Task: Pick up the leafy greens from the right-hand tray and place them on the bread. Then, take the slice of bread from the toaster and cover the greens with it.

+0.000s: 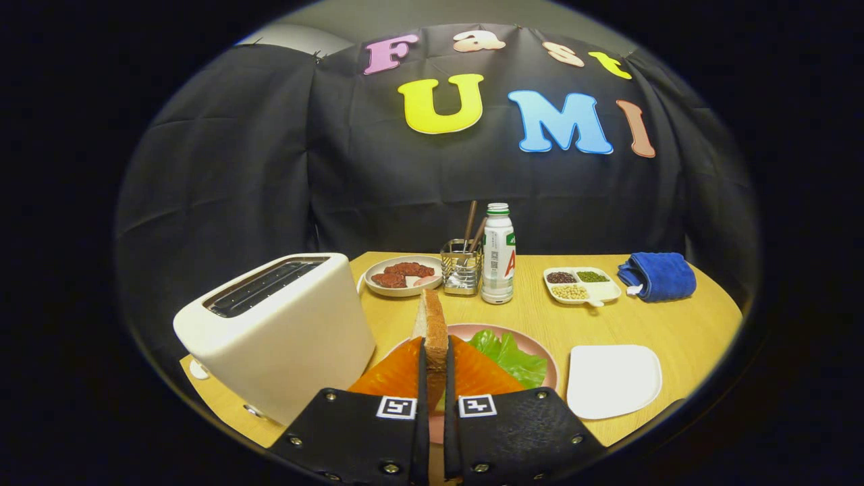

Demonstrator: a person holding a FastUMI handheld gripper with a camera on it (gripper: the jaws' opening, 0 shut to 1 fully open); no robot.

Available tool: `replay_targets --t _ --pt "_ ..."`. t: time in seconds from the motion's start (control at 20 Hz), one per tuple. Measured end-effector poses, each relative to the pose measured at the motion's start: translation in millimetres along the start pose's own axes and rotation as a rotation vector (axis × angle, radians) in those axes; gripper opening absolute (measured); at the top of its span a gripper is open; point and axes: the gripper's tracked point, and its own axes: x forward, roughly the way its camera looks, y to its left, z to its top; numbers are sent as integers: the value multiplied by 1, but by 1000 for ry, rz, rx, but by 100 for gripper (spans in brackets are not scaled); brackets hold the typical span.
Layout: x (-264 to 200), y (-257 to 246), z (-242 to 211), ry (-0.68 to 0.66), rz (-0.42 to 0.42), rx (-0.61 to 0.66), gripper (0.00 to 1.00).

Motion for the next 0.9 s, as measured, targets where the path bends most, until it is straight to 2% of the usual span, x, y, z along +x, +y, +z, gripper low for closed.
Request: replay_targets --t 0.2,0.25,0.45,0.5,0.8,0.9 --pt "5 -21 -6 30 -28 7 12" --pt "9 -26 -11 39 -32 6 17" --pt "12 -39 -18 66 -45 -6 17" --pt "12 -40 -18 70 -43 -14 22" --pt "19 -53 -24 86 -53 -36 26" --pt "19 -61 -28 94 -69 -43 34"
